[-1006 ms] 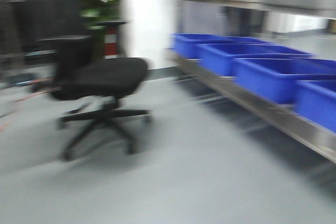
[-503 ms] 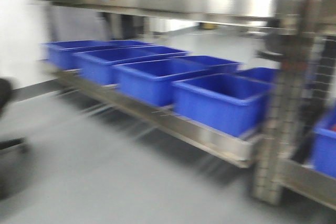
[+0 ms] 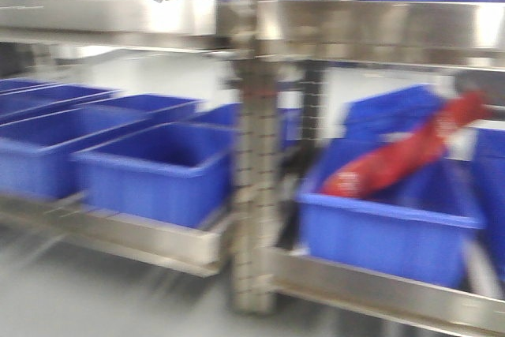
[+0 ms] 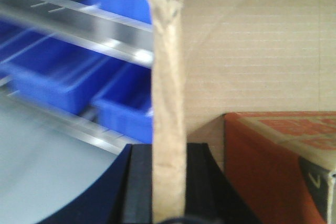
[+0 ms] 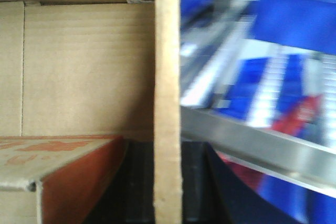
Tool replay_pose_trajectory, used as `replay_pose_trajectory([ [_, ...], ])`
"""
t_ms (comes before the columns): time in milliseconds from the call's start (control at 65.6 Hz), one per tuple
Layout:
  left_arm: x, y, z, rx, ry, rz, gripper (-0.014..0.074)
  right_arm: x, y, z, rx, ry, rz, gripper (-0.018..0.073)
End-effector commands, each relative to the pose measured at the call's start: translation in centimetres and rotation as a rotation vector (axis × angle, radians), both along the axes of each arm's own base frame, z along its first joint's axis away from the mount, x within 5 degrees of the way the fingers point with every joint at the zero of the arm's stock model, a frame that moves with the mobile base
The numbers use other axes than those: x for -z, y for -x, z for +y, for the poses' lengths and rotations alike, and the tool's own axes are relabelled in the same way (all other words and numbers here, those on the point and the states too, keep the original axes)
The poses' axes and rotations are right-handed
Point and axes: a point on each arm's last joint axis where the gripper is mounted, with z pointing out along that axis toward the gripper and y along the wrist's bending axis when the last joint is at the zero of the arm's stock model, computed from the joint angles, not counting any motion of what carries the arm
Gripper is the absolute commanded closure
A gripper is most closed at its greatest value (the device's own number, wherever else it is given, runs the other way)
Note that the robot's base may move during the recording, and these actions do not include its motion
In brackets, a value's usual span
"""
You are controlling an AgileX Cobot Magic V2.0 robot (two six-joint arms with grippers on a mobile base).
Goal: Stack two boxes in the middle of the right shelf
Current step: 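Drive up to the shelf, holding the boxes above the middle shelf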
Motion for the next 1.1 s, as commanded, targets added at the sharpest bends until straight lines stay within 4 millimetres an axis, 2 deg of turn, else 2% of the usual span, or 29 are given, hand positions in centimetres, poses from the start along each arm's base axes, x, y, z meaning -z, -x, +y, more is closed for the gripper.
replay_pose_trajectory([
  [0, -0.85, 0.21, 0.16, 0.002, -0.002, -0.053, 0.0707, -1.4, 0.5, -0.54, -0.003, 0.008, -0.081, 0.0712],
  [1082, -0.85, 0.21, 0.16, 0.002, -0.002, -0.053, 0.0707, -1.4, 0.5, -0.54, -0.003, 0.008, -0.081, 0.0712],
])
